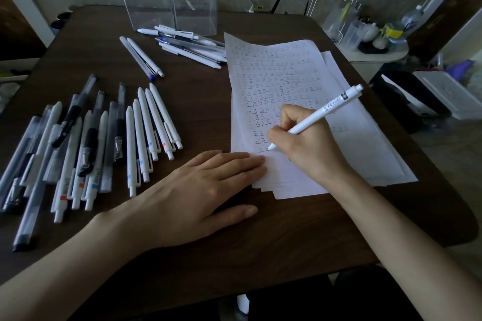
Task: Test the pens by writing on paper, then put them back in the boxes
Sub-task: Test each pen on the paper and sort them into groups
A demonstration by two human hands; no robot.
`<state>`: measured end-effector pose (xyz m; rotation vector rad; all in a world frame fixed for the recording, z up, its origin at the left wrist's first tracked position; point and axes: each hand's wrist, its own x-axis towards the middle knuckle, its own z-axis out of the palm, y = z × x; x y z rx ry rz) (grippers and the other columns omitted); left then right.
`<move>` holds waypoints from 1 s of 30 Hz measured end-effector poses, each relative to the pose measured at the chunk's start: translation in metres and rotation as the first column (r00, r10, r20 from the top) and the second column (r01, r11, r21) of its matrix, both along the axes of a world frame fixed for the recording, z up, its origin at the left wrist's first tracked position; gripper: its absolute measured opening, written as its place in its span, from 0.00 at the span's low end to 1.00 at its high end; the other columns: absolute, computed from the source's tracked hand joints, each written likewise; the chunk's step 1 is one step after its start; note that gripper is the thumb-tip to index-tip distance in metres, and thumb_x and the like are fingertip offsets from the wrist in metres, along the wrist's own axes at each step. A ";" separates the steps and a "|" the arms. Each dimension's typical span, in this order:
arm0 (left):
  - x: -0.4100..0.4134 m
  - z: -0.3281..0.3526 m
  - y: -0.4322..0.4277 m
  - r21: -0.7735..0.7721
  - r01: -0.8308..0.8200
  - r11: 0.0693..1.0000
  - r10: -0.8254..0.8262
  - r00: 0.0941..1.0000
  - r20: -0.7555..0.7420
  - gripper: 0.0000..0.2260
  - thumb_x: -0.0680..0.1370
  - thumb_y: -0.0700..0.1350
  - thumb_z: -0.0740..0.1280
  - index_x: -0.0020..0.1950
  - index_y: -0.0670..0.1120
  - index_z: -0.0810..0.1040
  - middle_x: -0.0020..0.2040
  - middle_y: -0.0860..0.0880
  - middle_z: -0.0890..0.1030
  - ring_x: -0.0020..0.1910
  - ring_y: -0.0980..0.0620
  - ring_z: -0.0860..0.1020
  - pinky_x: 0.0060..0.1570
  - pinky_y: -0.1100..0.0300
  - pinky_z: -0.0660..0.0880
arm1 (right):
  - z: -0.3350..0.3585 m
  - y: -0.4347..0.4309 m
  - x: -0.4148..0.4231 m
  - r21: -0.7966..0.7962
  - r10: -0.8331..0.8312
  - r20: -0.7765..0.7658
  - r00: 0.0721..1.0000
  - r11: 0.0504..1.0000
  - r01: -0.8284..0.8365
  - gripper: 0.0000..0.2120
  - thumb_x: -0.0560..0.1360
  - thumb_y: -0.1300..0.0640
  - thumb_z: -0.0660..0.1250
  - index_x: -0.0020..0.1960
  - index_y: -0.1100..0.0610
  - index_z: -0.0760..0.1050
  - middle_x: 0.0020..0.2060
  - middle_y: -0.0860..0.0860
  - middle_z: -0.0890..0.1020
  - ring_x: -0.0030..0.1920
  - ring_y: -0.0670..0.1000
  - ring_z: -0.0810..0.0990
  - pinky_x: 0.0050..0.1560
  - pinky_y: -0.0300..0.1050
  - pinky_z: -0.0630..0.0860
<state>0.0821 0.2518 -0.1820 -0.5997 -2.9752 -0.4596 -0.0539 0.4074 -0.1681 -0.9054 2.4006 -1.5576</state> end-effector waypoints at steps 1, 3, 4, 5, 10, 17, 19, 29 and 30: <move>0.000 0.000 0.000 0.000 -0.001 1.000 0.001 1.000 0.002 0.26 0.80 0.62 0.48 0.76 0.52 0.58 0.75 0.56 0.59 0.73 0.59 0.57 0.70 0.52 0.60 | 0.001 0.000 0.000 -0.002 0.000 0.008 1.000 1.000 0.000 0.17 0.70 0.69 0.66 0.31 0.60 0.60 0.24 0.53 0.60 0.21 0.39 0.72 0.32 0.46 0.70; 0.000 0.000 0.000 0.000 -0.002 1.000 0.002 1.000 0.003 0.26 0.80 0.62 0.48 0.76 0.52 0.58 0.75 0.56 0.59 0.73 0.59 0.56 0.70 0.51 0.60 | 0.002 0.000 0.000 -0.004 -0.001 0.016 1.000 1.000 0.001 0.15 0.71 0.68 0.65 0.31 0.62 0.61 0.24 0.55 0.61 0.21 0.38 0.73 0.32 0.46 0.68; 0.000 0.000 0.000 0.001 -0.001 1.000 0.001 1.000 0.002 0.26 0.80 0.62 0.48 0.76 0.52 0.58 0.75 0.56 0.59 0.73 0.59 0.56 0.70 0.51 0.61 | 0.001 0.000 0.000 -0.002 0.000 0.013 1.000 1.000 0.000 0.15 0.71 0.68 0.65 0.31 0.63 0.61 0.24 0.56 0.62 0.22 0.39 0.73 0.32 0.46 0.68; 0.000 0.000 0.000 0.003 -0.001 1.000 0.001 1.000 0.002 0.26 0.80 0.62 0.48 0.76 0.52 0.58 0.75 0.56 0.59 0.73 0.59 0.56 0.70 0.51 0.61 | 0.001 0.000 0.000 0.003 0.004 0.008 1.000 1.000 -0.004 0.16 0.71 0.68 0.65 0.31 0.63 0.60 0.25 0.56 0.61 0.22 0.39 0.72 0.31 0.45 0.68; -0.001 -0.001 0.000 0.009 0.000 1.000 0.000 1.000 0.000 0.26 0.80 0.62 0.48 0.76 0.53 0.58 0.75 0.56 0.59 0.73 0.59 0.56 0.70 0.51 0.61 | -0.002 0.000 -0.004 -0.010 0.001 -0.003 1.000 1.000 -0.001 0.19 0.70 0.71 0.64 0.30 0.57 0.57 0.25 0.50 0.59 0.21 0.39 0.69 0.27 0.30 0.63; -0.001 0.000 -0.003 0.037 0.009 0.999 -0.008 1.000 -0.029 0.25 0.80 0.61 0.51 0.74 0.51 0.62 0.73 0.56 0.63 0.72 0.60 0.59 0.69 0.56 0.62 | 0.002 0.003 -0.001 -0.098 0.030 0.052 0.998 0.995 -0.025 0.11 0.74 0.51 0.68 0.40 0.55 0.70 0.23 0.51 0.77 0.25 0.48 0.76 0.31 0.42 0.73; 0.000 0.002 -0.003 0.086 -0.016 0.996 0.021 0.998 -0.060 0.25 0.79 0.61 0.53 0.73 0.50 0.64 0.70 0.54 0.69 0.69 0.60 0.64 0.67 0.62 0.62 | 0.001 0.003 -0.002 -0.078 0.041 0.020 0.999 0.996 -0.040 0.08 0.74 0.54 0.70 0.44 0.56 0.73 0.29 0.52 0.80 0.30 0.48 0.79 0.35 0.44 0.77; -0.005 0.004 -0.008 0.241 0.011 0.970 0.025 0.989 -0.146 0.26 0.74 0.59 0.64 0.69 0.49 0.69 0.59 0.50 0.77 0.60 0.56 0.73 0.59 0.58 0.70 | 0.003 0.002 0.002 0.005 0.219 0.005 0.976 0.976 -0.219 0.13 0.75 0.53 0.65 0.59 0.48 0.76 0.49 0.46 0.80 0.51 0.44 0.77 0.50 0.42 0.73; -0.005 0.003 -0.008 0.244 0.016 0.970 0.024 0.987 -0.161 0.25 0.74 0.58 0.64 0.67 0.48 0.72 0.58 0.49 0.78 0.59 0.55 0.73 0.58 0.57 0.70 | 0.002 0.002 0.002 0.025 0.229 -0.012 0.973 0.973 -0.228 0.14 0.74 0.51 0.66 0.59 0.47 0.75 0.50 0.45 0.80 0.53 0.43 0.76 0.51 0.40 0.72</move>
